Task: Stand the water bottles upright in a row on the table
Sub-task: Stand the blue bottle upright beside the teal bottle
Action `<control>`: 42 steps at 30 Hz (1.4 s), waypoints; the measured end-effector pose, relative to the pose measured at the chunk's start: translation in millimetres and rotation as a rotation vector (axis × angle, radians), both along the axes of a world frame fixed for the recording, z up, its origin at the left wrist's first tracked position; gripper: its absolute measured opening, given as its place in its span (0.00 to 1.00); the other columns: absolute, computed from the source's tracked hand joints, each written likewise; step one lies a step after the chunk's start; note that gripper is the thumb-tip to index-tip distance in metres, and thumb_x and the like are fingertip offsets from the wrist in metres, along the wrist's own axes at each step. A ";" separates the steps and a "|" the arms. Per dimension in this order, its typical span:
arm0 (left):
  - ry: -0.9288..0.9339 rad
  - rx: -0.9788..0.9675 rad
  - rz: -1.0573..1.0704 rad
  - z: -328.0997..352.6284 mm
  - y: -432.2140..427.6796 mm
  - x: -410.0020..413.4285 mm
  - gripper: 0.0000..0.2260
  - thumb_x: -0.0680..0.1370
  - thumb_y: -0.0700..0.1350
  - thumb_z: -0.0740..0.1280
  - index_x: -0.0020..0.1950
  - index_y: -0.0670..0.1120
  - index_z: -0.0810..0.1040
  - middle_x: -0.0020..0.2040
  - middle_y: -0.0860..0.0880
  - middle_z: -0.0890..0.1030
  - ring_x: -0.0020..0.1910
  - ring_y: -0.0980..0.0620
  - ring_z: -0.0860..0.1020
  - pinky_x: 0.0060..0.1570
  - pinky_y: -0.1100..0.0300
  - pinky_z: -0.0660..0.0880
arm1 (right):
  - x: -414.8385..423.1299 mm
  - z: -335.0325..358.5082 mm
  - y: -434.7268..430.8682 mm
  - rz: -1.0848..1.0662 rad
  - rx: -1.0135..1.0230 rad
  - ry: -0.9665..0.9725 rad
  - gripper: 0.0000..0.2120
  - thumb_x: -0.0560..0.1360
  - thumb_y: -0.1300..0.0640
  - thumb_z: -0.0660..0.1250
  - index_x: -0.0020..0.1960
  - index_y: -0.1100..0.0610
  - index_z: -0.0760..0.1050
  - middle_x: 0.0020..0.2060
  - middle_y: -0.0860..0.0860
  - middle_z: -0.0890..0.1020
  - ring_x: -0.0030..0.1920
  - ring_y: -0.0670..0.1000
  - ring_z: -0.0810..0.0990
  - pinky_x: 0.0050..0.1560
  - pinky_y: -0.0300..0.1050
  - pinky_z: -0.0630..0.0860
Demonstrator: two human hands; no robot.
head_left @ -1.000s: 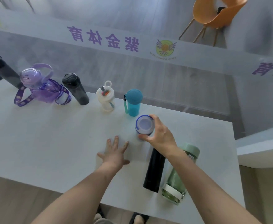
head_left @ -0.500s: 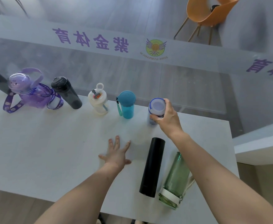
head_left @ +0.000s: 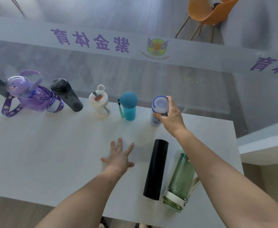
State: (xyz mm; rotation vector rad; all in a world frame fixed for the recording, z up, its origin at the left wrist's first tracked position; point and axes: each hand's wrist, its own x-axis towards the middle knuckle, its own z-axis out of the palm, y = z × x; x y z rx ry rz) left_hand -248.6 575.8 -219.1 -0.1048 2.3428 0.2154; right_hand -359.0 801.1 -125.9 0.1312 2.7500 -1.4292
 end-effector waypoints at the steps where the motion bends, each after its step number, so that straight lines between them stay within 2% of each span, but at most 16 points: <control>1: 0.003 -0.001 -0.004 -0.6 0.2 -0.2 0.44 0.79 0.59 0.71 0.79 0.73 0.39 0.82 0.52 0.29 0.81 0.41 0.31 0.64 0.17 0.58 | -0.8 -0.2 -0.1 -0.005 -0.004 0.001 0.36 0.73 0.52 0.79 0.75 0.48 0.63 0.63 0.51 0.77 0.59 0.56 0.77 0.62 0.55 0.78; 7: 0.001 -0.015 -0.023 -1.3 0.7 -0.8 0.44 0.79 0.60 0.70 0.79 0.72 0.38 0.82 0.51 0.29 0.81 0.40 0.31 0.64 0.17 0.59 | -8.6 -3.2 -0.9 -0.017 -0.034 -0.013 0.37 0.72 0.52 0.80 0.75 0.47 0.64 0.63 0.51 0.78 0.59 0.57 0.78 0.63 0.54 0.78; 11: 0.002 -0.012 -0.018 -2.5 0.1 -0.2 0.44 0.79 0.60 0.70 0.79 0.72 0.37 0.82 0.51 0.29 0.81 0.41 0.30 0.64 0.17 0.59 | -11.8 -5.4 0.8 -0.012 -0.051 -0.017 0.37 0.72 0.52 0.80 0.74 0.44 0.64 0.61 0.50 0.78 0.57 0.56 0.78 0.60 0.48 0.78; 16: 0.007 -0.013 -0.021 -2.7 0.0 0.9 0.44 0.79 0.60 0.70 0.79 0.72 0.37 0.82 0.51 0.29 0.81 0.41 0.30 0.65 0.17 0.58 | -11.4 -8.6 -1.0 -0.027 -0.077 -0.024 0.39 0.72 0.53 0.80 0.76 0.45 0.62 0.63 0.50 0.77 0.59 0.56 0.78 0.62 0.49 0.77; 25: 0.002 -0.002 -0.020 1.4 0.1 0.9 0.44 0.80 0.60 0.70 0.80 0.71 0.38 0.82 0.51 0.29 0.81 0.41 0.30 0.66 0.18 0.58 | -12.4 -4.0 1.9 -0.036 -0.049 -0.032 0.39 0.70 0.52 0.81 0.74 0.45 0.64 0.62 0.49 0.77 0.59 0.55 0.78 0.59 0.45 0.75; 29: -0.004 0.006 -0.015 2.5 -0.1 0.9 0.44 0.80 0.60 0.70 0.80 0.71 0.38 0.82 0.51 0.28 0.81 0.42 0.30 0.66 0.18 0.57 | -10.0 -3.2 0.6 -0.044 -0.041 -0.024 0.38 0.70 0.52 0.81 0.74 0.46 0.65 0.62 0.50 0.78 0.59 0.55 0.78 0.61 0.49 0.77; 33: -0.002 0.007 -0.011 1.4 -0.6 1.4 0.44 0.80 0.59 0.70 0.80 0.72 0.38 0.82 0.52 0.28 0.81 0.42 0.30 0.66 0.18 0.57 | -9.6 -3.5 0.1 -0.050 -0.042 -0.036 0.39 0.71 0.52 0.81 0.75 0.46 0.64 0.64 0.50 0.77 0.61 0.56 0.77 0.64 0.52 0.77; 36: -0.003 0.013 -0.004 -0.1 -0.6 0.5 0.44 0.80 0.59 0.70 0.79 0.72 0.38 0.81 0.52 0.28 0.80 0.42 0.29 0.66 0.18 0.57 | -9.9 -4.1 1.5 -0.055 -0.043 -0.046 0.43 0.69 0.49 0.82 0.77 0.45 0.62 0.66 0.49 0.76 0.64 0.56 0.76 0.64 0.49 0.75; 40: 0.005 0.026 0.005 -2.1 -1.9 1.0 0.44 0.79 0.59 0.71 0.79 0.73 0.39 0.82 0.53 0.28 0.80 0.43 0.29 0.66 0.17 0.56 | 0.8 -3.6 8.0 -0.057 0.006 -0.055 0.54 0.66 0.44 0.83 0.81 0.43 0.52 0.76 0.50 0.69 0.73 0.54 0.70 0.69 0.47 0.67; 42: 0.010 0.026 0.006 -3.5 -2.7 1.2 0.44 0.79 0.59 0.71 0.79 0.73 0.39 0.82 0.53 0.28 0.81 0.43 0.29 0.66 0.17 0.56 | 16.1 -1.4 14.3 -0.067 0.049 0.009 0.54 0.68 0.42 0.82 0.82 0.42 0.51 0.79 0.49 0.65 0.77 0.51 0.65 0.71 0.44 0.63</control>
